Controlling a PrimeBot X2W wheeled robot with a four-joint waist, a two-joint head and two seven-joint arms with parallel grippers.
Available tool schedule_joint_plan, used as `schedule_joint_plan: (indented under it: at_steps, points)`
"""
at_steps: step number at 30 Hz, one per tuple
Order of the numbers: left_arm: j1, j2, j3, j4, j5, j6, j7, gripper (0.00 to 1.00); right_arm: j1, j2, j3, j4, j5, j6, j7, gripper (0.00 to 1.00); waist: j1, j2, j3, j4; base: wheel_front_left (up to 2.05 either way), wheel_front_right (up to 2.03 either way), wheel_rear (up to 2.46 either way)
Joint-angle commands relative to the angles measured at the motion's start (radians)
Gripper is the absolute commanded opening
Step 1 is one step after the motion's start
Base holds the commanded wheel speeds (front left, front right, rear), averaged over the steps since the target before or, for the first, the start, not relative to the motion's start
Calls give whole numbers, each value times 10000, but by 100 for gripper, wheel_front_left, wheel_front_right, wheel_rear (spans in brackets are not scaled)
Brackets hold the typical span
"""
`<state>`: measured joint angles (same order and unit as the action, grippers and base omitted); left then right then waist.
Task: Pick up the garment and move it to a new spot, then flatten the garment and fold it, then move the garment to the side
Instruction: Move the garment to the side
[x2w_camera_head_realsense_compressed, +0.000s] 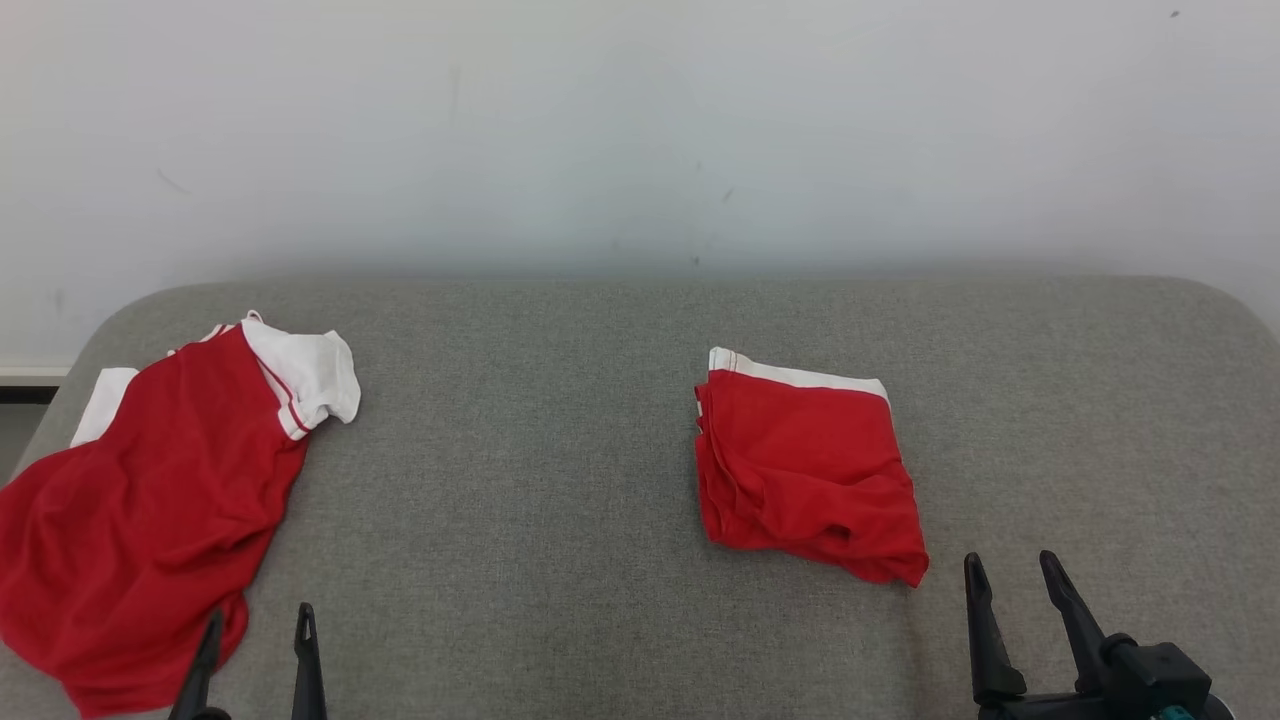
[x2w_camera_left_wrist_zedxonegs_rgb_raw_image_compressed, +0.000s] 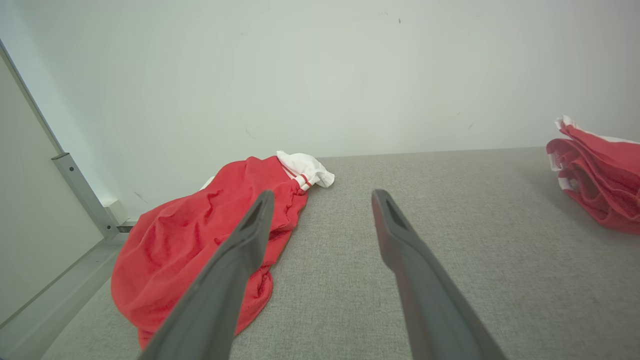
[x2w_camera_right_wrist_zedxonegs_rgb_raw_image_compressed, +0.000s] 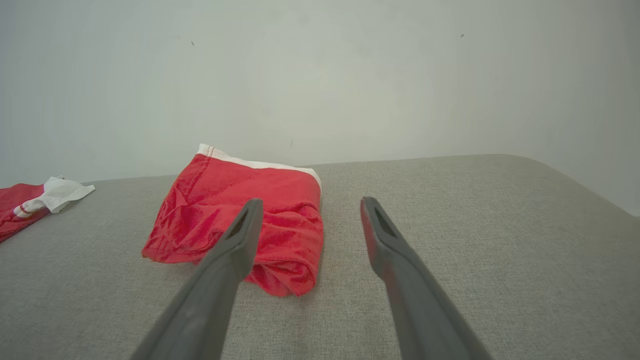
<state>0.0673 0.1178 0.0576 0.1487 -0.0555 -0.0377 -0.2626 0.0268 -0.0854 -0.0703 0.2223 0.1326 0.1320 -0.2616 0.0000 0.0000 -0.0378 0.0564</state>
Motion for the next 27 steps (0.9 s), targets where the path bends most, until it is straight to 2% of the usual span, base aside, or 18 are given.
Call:
schedule_joint_plan:
  at_steps: [1, 13, 21, 27]
  points:
    - [122, 45, -26, -24, -79, 23, -32, 100, 18, -10, -16, 33, -33, -22, -47, 100, 0, 0, -2, 6, 0, 0, 0]
    - [152, 77, -90, -49, -197, 119, -32, 100, -331, -135, 79, 384, 116, -22, -47, 100, 0, 0, -9, 24, 0, 0, 0]
    - [-179, 33, -382, -52, -128, 99, 1, 100, -2340, -674, 345, 1530, -36, -22, 572, 100, 0, 0, 222, 246, 0, 0, 0]
    - [-644, -65, -753, 104, -156, -60, -6, 100, -4211, -1228, 516, 3144, -32, -22, 1127, 100, 0, 0, 711, 779, 0, 0, 0]
